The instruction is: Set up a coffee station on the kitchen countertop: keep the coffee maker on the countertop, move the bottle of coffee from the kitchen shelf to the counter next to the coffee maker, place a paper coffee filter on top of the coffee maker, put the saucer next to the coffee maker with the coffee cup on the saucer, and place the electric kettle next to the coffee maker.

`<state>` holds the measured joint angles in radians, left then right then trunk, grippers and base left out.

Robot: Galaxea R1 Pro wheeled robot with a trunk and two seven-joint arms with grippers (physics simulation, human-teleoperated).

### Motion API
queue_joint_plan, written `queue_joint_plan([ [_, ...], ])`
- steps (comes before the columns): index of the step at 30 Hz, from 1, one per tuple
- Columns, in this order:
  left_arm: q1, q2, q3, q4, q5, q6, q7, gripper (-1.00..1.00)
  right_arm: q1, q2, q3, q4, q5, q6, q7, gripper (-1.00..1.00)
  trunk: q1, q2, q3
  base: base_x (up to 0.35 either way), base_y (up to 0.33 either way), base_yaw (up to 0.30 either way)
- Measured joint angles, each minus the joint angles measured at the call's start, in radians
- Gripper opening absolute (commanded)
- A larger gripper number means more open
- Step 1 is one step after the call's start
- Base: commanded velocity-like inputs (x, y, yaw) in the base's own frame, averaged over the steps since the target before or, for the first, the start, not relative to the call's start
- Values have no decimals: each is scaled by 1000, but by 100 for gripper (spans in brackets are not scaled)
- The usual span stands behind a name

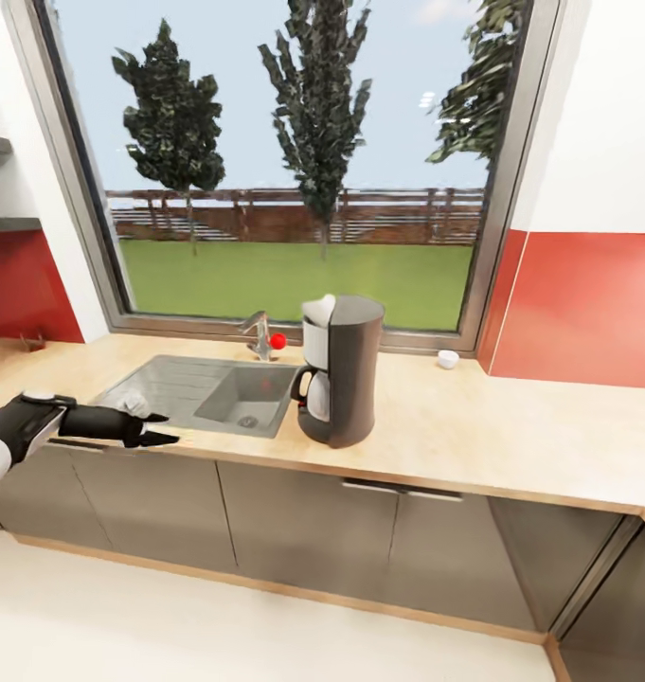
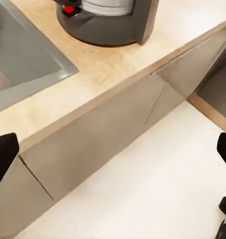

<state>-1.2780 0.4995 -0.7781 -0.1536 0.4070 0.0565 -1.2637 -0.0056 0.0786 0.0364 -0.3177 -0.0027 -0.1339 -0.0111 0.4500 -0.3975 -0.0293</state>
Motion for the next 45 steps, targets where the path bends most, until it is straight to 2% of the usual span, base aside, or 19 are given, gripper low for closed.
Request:
queue_joint_plan([
  [5,143,0,-3,0,84,-50,0,100,0,0,0,1,0,0,0,100,-1,0,0,-125,0,277],
  [11,389,1,-2,3,147,-204,9,100,0,1,1,1,0,0,0,100,-1,0,0,-12,0,277],
  [14,496,1,2,3,164,-236,59,100,0,1,2,0,0,-1,0,100,-1,0,0,-1,0,277],
  [16,547,-1,1,3,167,-243,141,100,0,1,1,0,0,-1,0,100,-1,0,0,0,0,277],
  [18,595,-5,0,3,168,-239,260,100,0,2,1,0,0,0,0,100,-1,0,0,0,0,272],
  [20,643,-9,-2,3,170,-235,405,100,0,2,0,0,0,0,0,100,-1,0,0,0,0,262],
  [21,679,-15,-3,3,171,-232,518,100,0,2,0,0,0,0,0,100,-1,0,0,0,0,262],
  [22,692,-19,0,3,173,-230,557,100,0,2,0,0,0,0,0,100,-1,0,0,0,0,268],
  [23,724,-34,-3,4,172,-224,661,100,0,2,-1,-1,-1,0,0,100,-1,0,0,0,0,271],
  [26,781,-71,0,4,172,-156,842,100,0,2,-1,-1,-1,0,0,100,-1,0,0,0,0,274],
  [29,823,-106,1,5,171,-54,986,100,0,1,-1,-3,-1,1,-1,100,-1,0,0,0,0,275],
  [32,879,-144,-1,13,173,0,1108,100,0,0,-1,-3,-1,1,-1,100,-1,0,-1,0,0,172],
  [36,938,-212,4,62,178,21,1256,100,0,-3,0,-2,0,1,1,100,-1,0,-2,0,0,39],
  [38,958,-248,8,84,190,23,1293,100,0,-12,0,-1,0,1,1,100,-1,0,-2,0,0,10],
  [41,969,-278,9,97,207,36,1342,100,0,-19,0,0,0,1,1,100,-1,0,-2,0,0,4],
  [45,973,-289,9,99,215,71,1386,100,0,-21,-1,0,0,2,1,100,-1,0,-2,0,0,0],
])
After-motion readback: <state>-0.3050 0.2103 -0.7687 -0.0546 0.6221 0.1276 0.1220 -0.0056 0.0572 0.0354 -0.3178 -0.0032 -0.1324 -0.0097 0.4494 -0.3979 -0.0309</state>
